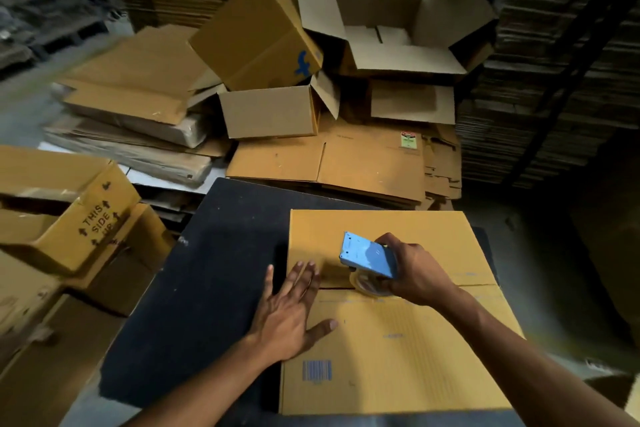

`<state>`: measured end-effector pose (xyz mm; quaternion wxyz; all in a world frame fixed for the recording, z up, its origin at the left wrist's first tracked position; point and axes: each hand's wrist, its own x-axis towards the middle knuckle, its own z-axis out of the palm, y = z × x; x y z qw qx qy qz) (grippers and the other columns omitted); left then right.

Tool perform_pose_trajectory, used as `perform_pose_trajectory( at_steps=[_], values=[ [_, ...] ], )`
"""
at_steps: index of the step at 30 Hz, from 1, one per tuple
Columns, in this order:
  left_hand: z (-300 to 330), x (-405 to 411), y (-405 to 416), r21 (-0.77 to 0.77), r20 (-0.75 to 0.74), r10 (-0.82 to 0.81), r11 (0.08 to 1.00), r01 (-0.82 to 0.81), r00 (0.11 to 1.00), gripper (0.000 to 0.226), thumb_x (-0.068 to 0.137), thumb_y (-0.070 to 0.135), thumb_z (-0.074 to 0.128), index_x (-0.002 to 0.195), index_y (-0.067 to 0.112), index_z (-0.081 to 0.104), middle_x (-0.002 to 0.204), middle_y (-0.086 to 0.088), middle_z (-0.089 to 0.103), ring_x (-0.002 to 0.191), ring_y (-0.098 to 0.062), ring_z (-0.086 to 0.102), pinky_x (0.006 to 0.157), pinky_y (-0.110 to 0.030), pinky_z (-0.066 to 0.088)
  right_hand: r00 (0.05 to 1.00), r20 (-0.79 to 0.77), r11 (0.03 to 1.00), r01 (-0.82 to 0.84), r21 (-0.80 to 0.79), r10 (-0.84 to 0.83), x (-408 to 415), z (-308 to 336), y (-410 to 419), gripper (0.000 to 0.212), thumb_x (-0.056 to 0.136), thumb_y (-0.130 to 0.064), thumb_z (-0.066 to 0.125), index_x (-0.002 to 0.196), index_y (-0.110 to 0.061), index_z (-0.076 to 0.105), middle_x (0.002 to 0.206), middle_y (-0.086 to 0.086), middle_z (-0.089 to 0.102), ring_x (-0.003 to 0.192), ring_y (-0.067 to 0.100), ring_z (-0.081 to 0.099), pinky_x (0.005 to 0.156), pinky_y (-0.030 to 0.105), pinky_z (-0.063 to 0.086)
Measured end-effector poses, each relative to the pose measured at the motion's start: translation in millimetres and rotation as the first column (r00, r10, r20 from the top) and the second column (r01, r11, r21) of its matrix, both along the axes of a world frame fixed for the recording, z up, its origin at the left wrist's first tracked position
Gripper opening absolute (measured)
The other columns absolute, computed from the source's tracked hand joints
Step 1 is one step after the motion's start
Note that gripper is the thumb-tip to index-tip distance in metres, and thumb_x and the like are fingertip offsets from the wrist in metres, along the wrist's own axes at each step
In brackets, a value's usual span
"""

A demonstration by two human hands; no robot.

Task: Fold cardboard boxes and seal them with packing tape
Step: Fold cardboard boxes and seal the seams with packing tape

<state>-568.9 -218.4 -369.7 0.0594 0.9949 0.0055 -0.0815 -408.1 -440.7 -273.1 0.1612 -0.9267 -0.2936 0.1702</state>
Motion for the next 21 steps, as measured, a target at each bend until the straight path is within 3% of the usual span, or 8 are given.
perform_pose_trajectory(
  at_steps=[5,8,10,12,14,15,17,21],
  values=[
    [5,3,3,0.023,-0.087,-0.003,1.0,0.005,0.996,0.105,0.089,0.09,0.003,0.161,0.019,-0.019,0.165,0.0,-0.032,0.152,-0.022,-0.033,0.115,-0.066,-0.025,1.0,0.011,1.0,-0.021,-0.014,0.021,3,-5,-2,0.069,0.079,-0.046,0.085,0.134,-0.034,0.046,0.12,-0.005,0.063,0.102,0.013,0.06,0.08,0.034,0.06],
    [12,9,1,-0.189,0.044,0.074,0.98,-0.065,0.996,0.099,0.093,0.087,0.017,0.164,0.018,0.016,0.171,-0.003,0.005,0.16,-0.02,0.002,0.127,-0.056,-0.005,1.0,-0.006,1.0,-0.01,0.0,0.01,5,-5,-7,0.066,0.079,-0.042,0.086,0.131,-0.034,0.048,0.119,-0.007,0.064,0.102,0.012,0.062,0.079,0.031,0.061],
    [31,17,-7,-0.611,0.122,0.368,0.76,-0.222,0.922,0.09,0.09,0.087,0.025,0.141,0.021,0.059,0.146,-0.002,0.06,0.133,-0.012,0.056,0.113,-0.033,0.044,1.0,-0.001,1.0,-0.014,-0.007,0.014,5,-6,-9,0.065,0.079,-0.041,0.086,0.131,-0.035,0.048,0.12,-0.006,0.065,0.102,0.011,0.063,0.079,0.032,0.062],
    [55,31,-19,-0.884,-0.187,0.589,0.247,-0.396,0.786,0.083,0.087,0.088,0.035,0.115,0.02,0.073,0.109,0.001,0.076,0.1,-0.012,0.07,0.085,-0.034,0.061,0.999,0.02,0.999,-0.027,-0.024,0.028,5,-6,-8,0.066,0.079,-0.042,0.086,0.132,-0.035,0.047,0.121,-0.006,0.065,0.103,0.01,0.063,0.08,0.032,0.062],
    [77,46,-29,-0.819,-0.561,0.485,-0.21,-0.534,0.671,0.076,0.09,0.082,0.04,0.113,0.017,0.071,0.1,-0.001,0.079,0.097,-0.022,0.073,0.082,-0.039,0.059,0.998,0.041,0.997,-0.047,-0.057,0.05,4,-4,-3,0.067,0.08,-0.044,0.085,0.134,-0.034,0.047,0.121,-0.006,0.064,0.104,0.012,0.061,0.08,0.032,0.061],
    [84,51,-32,-0.759,-0.65,0.406,-0.32,-0.566,0.642,0.075,0.091,0.081,0.039,0.114,0.017,0.071,0.099,-0.003,0.08,0.098,-0.025,0.074,0.082,-0.039,0.057,0.997,0.051,0.995,-0.057,-0.076,0.061,3,-3,0,0.067,0.08,-0.044,0.084,0.135,-0.033,0.047,0.122,-0.006,0.064,0.105,0.013,0.061,0.08,0.033,0.061],
    [97,53,-34,-0.72,-0.693,0.337,-0.368,-0.589,0.637,0.075,0.093,0.081,0.038,0.114,0.017,0.072,0.098,-0.004,0.08,0.098,-0.026,0.076,0.081,-0.037,0.055,0.993,0.078,0.991,-0.076,-0.114,0.085,2,-2,6,0.068,0.081,-0.045,0.082,0.137,-0.033,0.045,0.123,-0.005,0.064,0.106,0.014,0.06,0.079,0.034,0.06],
    [105,48,-28,-0.752,-0.659,0.371,-0.32,-0.576,0.654,0.059,0.098,0.068,0.048,0.114,0.018,0.073,0.097,-0.003,0.08,0.095,-0.023,0.077,0.082,-0.037,0.057,0.988,0.104,0.986,-0.1,-0.136,0.114,0,1,13,0.066,0.082,-0.05,0.08,0.136,-0.033,0.046,0.122,-0.007,0.065,0.105,0.015,0.061,0.078,0.035,0.059]
  ],
)
